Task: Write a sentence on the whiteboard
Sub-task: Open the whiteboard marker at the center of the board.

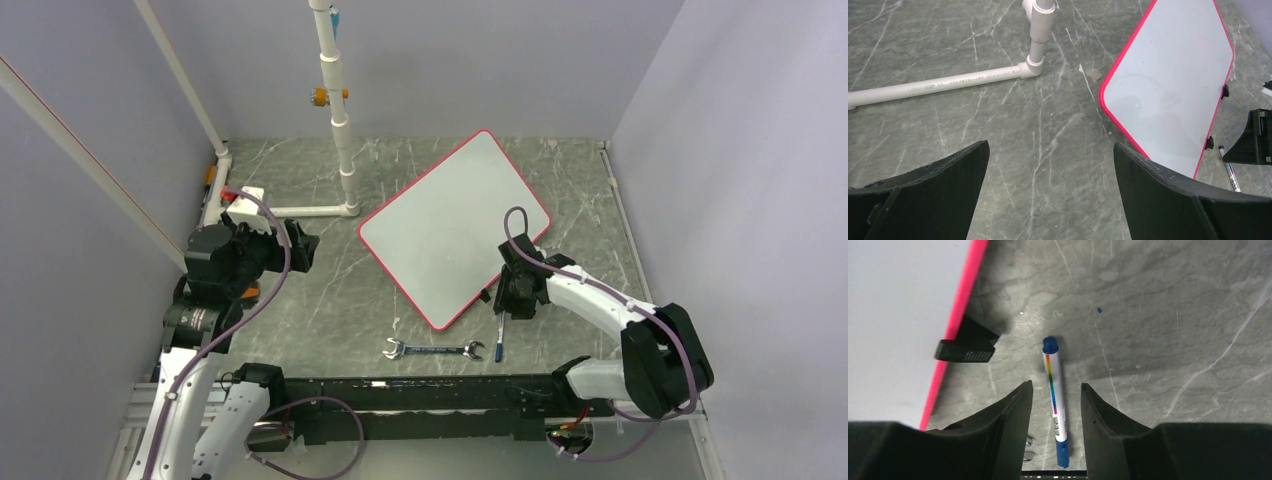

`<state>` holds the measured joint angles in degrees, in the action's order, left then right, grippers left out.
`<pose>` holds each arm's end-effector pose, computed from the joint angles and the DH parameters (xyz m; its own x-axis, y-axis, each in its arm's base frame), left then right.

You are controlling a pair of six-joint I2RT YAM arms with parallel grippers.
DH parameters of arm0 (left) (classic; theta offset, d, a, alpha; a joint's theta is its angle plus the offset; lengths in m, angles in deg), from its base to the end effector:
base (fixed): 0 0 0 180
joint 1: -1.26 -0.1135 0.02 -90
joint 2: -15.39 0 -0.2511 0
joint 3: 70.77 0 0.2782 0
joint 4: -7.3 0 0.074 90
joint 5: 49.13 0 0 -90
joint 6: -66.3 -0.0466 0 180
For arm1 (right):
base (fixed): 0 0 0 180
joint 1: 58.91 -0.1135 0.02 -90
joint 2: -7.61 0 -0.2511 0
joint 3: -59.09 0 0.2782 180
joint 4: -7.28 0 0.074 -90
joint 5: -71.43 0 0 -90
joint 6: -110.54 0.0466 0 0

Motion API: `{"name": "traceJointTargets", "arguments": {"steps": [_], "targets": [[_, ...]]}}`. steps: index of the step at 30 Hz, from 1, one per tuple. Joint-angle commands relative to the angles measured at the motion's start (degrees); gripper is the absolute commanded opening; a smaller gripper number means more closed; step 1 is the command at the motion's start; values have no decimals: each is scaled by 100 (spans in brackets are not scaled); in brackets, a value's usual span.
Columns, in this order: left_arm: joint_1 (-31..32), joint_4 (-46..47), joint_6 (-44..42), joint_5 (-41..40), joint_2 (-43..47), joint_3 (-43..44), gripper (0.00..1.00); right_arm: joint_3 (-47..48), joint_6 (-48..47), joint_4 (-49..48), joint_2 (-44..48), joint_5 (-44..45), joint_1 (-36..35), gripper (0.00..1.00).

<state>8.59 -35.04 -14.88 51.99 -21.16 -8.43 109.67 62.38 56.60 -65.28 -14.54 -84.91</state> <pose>0.1809 -0.0323 0.3500 -0.3265 -0.1097 -0.9388 0.2616 0.9440 -0.2013 0.2185 0.1029 0.1335 -0.9139 0.2946 -0.2793 0.2580 0.9527 0.1605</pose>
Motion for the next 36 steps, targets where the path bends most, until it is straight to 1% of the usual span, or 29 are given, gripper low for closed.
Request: {"name": "traceJointTargets", "arguments": {"steps": [1, 3, 4, 8, 10, 14, 21, 25, 30, 33, 36], "targets": [[14, 67, -52, -30, -33, 74, 99, -78, 105, -229, -164, 109, -92, 41], [14, 57, -61, -44, -31, 74, 99, -109, 82, -266, -255, 160, -103, 38], [14, 54, -62, -60, -31, 74, 99, -131, 67, -293, -300, 186, -122, 33], [19, 54, -84, -133, -59, 67, 99, -177, -35, -372, -474, 306, -136, 8], [18, 54, -84, -167, -69, 64, 99, -190, -52, -353, -494, 371, -141, 0], [14, 70, -104, -144, -82, 50, 99, -126, -41, -225, -246, 353, -142, 0], [14, 161, -78, -24, -187, 12, 99, 351, 44, 598, 810, 829, -137, 0], [16, 227, -56, 234, -278, -8, 99, 483, 207, 730, 1412, 906, -142, 0], [22, 401, -10, 903, -412, -14, 99, 354, 619, 83, 2300, 599, -142, 0], [22, 656, 208, 1524, -417, -25, 99, 240, 1025, -821, 2719, 101, -138, 0], [29, 1139, 621, 2053, -315, -156, 99, 285, 1467, -1611, 2791, -202, -142, 0]]}}
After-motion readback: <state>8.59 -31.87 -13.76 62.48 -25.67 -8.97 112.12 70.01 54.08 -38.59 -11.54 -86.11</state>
